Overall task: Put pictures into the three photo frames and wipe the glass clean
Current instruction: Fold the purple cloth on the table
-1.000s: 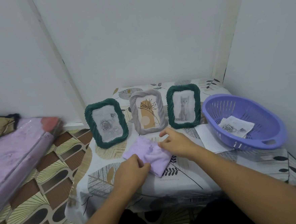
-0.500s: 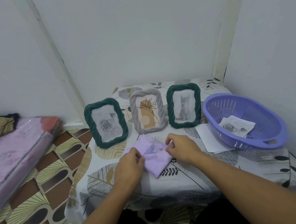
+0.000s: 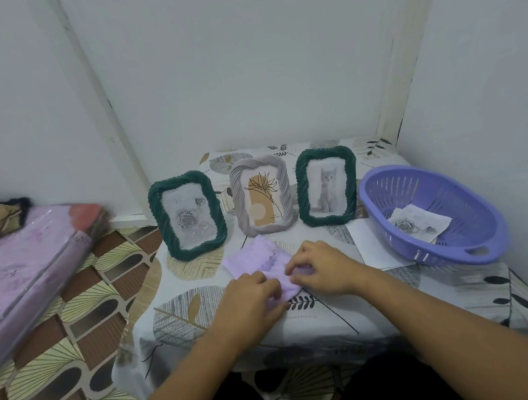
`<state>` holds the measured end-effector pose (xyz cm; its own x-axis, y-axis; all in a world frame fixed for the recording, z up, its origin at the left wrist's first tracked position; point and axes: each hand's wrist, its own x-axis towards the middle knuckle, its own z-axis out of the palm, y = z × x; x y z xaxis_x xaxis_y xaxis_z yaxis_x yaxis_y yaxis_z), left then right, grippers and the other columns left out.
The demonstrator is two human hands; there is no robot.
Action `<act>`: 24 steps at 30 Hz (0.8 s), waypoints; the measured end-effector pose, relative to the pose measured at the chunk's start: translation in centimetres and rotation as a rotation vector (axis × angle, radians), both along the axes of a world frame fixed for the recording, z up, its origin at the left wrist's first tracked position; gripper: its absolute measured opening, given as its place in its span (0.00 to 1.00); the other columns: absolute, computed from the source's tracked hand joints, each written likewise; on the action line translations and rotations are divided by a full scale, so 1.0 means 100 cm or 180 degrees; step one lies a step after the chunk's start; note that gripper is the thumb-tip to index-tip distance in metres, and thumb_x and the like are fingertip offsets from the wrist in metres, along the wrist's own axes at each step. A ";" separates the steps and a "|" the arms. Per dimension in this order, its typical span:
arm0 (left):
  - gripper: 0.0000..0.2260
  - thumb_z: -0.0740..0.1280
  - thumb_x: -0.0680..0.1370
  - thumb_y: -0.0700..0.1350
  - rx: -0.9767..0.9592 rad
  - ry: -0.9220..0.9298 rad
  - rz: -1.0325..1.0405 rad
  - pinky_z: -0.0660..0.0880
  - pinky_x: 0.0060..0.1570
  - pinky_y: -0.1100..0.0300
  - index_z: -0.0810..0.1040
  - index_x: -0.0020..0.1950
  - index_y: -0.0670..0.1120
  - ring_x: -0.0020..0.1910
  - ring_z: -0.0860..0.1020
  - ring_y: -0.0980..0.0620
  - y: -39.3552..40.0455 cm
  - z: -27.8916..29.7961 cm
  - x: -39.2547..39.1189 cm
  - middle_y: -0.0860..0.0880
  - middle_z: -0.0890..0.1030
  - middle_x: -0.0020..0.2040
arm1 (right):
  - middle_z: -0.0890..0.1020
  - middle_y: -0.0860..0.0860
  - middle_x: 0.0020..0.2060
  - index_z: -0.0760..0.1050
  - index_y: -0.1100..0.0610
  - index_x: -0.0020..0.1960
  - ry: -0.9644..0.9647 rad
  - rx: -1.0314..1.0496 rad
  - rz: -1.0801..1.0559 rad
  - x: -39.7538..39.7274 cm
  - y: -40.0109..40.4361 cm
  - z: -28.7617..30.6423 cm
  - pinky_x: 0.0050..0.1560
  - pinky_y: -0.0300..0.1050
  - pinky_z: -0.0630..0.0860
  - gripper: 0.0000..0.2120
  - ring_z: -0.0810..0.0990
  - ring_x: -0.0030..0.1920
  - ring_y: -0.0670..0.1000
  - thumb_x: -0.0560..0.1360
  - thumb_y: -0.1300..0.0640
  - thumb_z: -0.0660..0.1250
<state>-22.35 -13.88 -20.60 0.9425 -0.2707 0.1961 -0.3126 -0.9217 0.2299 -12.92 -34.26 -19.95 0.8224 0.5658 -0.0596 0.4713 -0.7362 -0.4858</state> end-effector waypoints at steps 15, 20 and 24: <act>0.05 0.66 0.82 0.49 -0.2084 0.0726 0.0924 0.77 0.43 0.54 0.78 0.47 0.51 0.40 0.81 0.52 0.048 0.034 0.010 0.50 0.83 0.40 | 0.75 0.48 0.35 0.74 0.57 0.44 0.0755 0.0989 -0.0205 0.000 0.009 0.018 0.41 0.46 0.70 0.10 0.71 0.35 0.47 0.75 0.51 0.70; 0.08 0.69 0.79 0.54 -0.2453 0.0607 0.1395 0.79 0.40 0.51 0.79 0.48 0.50 0.41 0.83 0.47 0.055 0.026 0.031 0.49 0.84 0.42 | 0.81 0.47 0.41 0.77 0.52 0.51 0.0696 0.1181 -0.0865 0.012 0.039 0.009 0.42 0.46 0.76 0.07 0.78 0.38 0.48 0.78 0.49 0.70; 0.10 0.75 0.75 0.53 -0.1874 0.0614 0.1424 0.72 0.35 0.58 0.78 0.49 0.51 0.39 0.78 0.50 0.061 0.017 0.040 0.49 0.81 0.41 | 0.81 0.44 0.42 0.78 0.50 0.51 0.0554 0.0914 -0.1217 0.020 0.051 -0.004 0.46 0.46 0.77 0.08 0.80 0.42 0.47 0.76 0.47 0.71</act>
